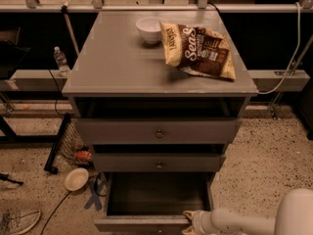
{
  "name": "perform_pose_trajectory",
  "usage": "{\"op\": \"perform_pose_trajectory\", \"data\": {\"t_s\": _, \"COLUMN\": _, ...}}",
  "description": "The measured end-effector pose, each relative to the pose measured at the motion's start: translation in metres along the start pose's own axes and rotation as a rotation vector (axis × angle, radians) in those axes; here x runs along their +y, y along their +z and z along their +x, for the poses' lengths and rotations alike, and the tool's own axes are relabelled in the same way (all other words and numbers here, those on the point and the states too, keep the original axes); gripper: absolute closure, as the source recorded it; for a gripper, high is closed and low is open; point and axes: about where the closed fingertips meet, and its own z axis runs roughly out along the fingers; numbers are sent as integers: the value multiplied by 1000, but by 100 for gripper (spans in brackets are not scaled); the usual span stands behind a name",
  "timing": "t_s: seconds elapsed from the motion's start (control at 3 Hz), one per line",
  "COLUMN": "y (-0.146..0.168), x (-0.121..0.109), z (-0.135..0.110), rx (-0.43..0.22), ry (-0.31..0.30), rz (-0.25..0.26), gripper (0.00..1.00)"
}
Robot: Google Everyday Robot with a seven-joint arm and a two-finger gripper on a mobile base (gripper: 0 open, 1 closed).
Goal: Open bottom drawer
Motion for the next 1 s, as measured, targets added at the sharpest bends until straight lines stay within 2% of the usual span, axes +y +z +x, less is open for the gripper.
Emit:
{"op": "perform_pose_trajectory", "data": {"t_s": 0.33, "y": 0, "x": 0, "z": 0, "rx": 0, "ry": 0, "rz": -1, "gripper": 0}}
{"op": "perform_pose_trajectory", "data": {"t_s": 0.67, "y": -19, "x": -10, "z": -8, "rx": 6, "ry": -19, "rz": -9, "gripper": 0}}
{"op": "perform_pose_trajectory", "data": {"t_s": 1.0, "y": -22, "x": -12, "z": -9, "rx": 8, "ry": -23, "rz": -7, "gripper": 0}}
